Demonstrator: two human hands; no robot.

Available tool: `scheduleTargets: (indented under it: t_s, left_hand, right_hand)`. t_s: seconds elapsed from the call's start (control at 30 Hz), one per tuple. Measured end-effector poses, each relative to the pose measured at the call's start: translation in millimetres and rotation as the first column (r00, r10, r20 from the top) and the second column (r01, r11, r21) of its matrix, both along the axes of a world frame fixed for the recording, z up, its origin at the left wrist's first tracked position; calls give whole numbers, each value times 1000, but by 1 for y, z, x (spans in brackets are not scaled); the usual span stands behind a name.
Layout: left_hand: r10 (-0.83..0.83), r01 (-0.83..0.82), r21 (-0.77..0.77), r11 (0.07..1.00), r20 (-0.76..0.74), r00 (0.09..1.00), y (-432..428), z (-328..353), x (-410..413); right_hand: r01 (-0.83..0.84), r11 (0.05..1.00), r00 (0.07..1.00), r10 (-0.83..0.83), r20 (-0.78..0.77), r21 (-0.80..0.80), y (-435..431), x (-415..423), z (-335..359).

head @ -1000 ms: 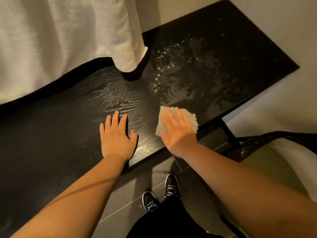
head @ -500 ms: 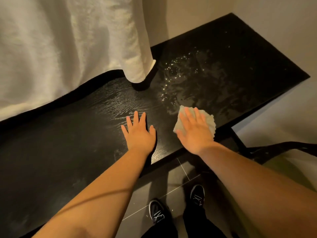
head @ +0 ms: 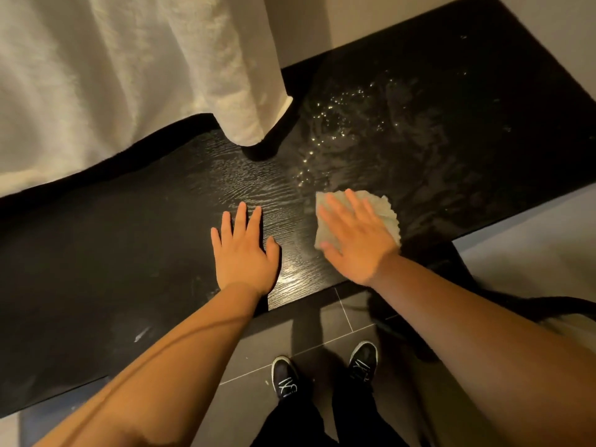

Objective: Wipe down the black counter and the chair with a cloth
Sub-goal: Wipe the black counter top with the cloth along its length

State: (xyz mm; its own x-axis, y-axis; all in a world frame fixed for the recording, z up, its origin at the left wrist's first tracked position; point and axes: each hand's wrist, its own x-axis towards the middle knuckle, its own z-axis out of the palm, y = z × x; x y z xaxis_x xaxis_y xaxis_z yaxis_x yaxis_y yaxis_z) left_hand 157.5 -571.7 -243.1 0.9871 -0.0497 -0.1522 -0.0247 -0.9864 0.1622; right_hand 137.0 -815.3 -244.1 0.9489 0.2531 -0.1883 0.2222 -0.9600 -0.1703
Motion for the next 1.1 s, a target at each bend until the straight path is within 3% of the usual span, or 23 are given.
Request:
scheduleTargets:
  t_s: [0.2,0.27,0.37,0.47,0.6,0.73,0.93,1.0,1.1]
  left_hand:
    - [1,-1,0,1000,28,1000,-1,0,1]
    - [4,-5,7,1000,17,1000,-1,-1,2]
    - [3,-3,11,1000,18,1000,0,-2,0]
    - [4,-4,8,1000,19,1000,-1,-1,2]
    - [11,-11,-8,1000,9,1000,-1,-1,1]
    - [10,-9,-25,1000,19,1000,0,0,1]
    - [-1,1,-20,1000,17,1000,1,1,2]
    - [0,0,-13,1000,14,1000,1,1,3]
    - [9,-9,-17,1000,16,1000,0,0,3]
  right_hand:
    - [-303,952,953,304,-15,46,17,-5,-4]
    - [-276,960,961,275,15,48,-9,16,-5]
    - [-65,998,997,65,-30,2,-37,36,0]
    - [73,997,996,-72,-48,27,-11,27,3]
    - [-159,986,982,164,-97,54,43,-3,3]
    - [-307,950,948,310,-65,52,21,19,1]
    - [117,993,991,-117,-63,-12,-32,60,0]
    - [100,995,994,-100,-46,3,-15,50,1]
    - [-131,991,990,132,-58,24,27,20,4]
